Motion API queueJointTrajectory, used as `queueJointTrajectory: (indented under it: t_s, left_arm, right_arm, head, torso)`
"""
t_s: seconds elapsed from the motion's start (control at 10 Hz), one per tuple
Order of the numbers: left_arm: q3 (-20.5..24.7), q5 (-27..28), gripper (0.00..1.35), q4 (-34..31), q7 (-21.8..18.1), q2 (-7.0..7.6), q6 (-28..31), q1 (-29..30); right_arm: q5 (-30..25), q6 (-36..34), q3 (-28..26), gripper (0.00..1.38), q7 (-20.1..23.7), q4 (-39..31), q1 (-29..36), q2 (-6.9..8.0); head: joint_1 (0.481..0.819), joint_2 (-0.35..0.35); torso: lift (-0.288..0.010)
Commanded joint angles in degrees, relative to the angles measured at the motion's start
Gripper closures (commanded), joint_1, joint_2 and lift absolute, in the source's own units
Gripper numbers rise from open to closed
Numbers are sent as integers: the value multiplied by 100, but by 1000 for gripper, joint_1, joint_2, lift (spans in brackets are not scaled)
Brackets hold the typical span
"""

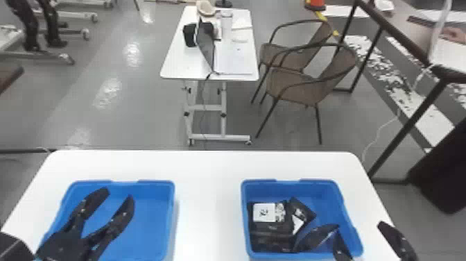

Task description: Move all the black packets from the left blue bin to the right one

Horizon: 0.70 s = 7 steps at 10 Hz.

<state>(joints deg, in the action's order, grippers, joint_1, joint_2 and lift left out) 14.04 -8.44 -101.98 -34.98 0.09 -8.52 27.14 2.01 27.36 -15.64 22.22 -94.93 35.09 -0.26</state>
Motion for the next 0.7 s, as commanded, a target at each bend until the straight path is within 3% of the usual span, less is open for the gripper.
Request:
queueJointTrajectory:
  t_s: [0.0,0.6]
  left_arm:
    - [-25,-26,556,12,0,-24,17,-15]
    - [-33,-140,556,82,0,-24,8,-7]
  right_arm:
    - [10,-11,0,122,1,9,-11,32]
    - [133,-11,0,122,-34,27,7,32]
  head:
    - [695,-80]
    - [695,-87]
  torso:
    - [0]
    - [0]
